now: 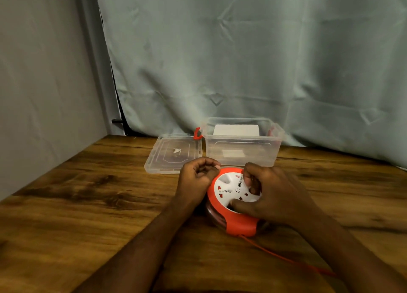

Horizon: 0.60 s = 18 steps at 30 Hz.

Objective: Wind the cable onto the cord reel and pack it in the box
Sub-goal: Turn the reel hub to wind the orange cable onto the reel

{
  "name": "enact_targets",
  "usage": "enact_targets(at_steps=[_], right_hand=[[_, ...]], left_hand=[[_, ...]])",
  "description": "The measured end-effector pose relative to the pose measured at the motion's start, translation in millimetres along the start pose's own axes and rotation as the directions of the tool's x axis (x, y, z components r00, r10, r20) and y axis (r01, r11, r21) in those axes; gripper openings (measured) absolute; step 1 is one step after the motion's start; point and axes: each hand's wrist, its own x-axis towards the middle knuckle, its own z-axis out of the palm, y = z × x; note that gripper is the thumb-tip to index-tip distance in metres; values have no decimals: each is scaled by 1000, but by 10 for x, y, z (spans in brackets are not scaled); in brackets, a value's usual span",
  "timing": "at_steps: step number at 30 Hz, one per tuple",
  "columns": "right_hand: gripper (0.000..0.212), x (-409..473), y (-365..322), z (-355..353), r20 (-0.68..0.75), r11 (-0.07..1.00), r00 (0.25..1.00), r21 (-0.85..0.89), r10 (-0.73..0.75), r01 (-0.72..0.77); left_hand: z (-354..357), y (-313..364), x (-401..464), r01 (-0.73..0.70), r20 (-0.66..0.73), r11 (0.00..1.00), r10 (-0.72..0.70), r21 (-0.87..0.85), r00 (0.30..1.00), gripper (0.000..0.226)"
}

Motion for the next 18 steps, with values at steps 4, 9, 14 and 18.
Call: enact_targets(at_steps=[4,9,14,18], right_hand=[[55,9,-49,36,-8,999,999,-21,35,-35],[63,22,-141,99,-47,990,991,-64,126,-129],[58,32,-197,212,-78,985,982,6,171,-171],[31,14,-74,166,-141,997,988,67,57,-48]], left_hand=[[0,14,-8,15,6,1000,-15,-23,1000,11],[12,23,-18,20,11,998,-19,-61,1000,21],[42,52,-51,15,57,998,-11,-60,998,20],[26,60,-45,13,66,999,-9,-49,998,20]])
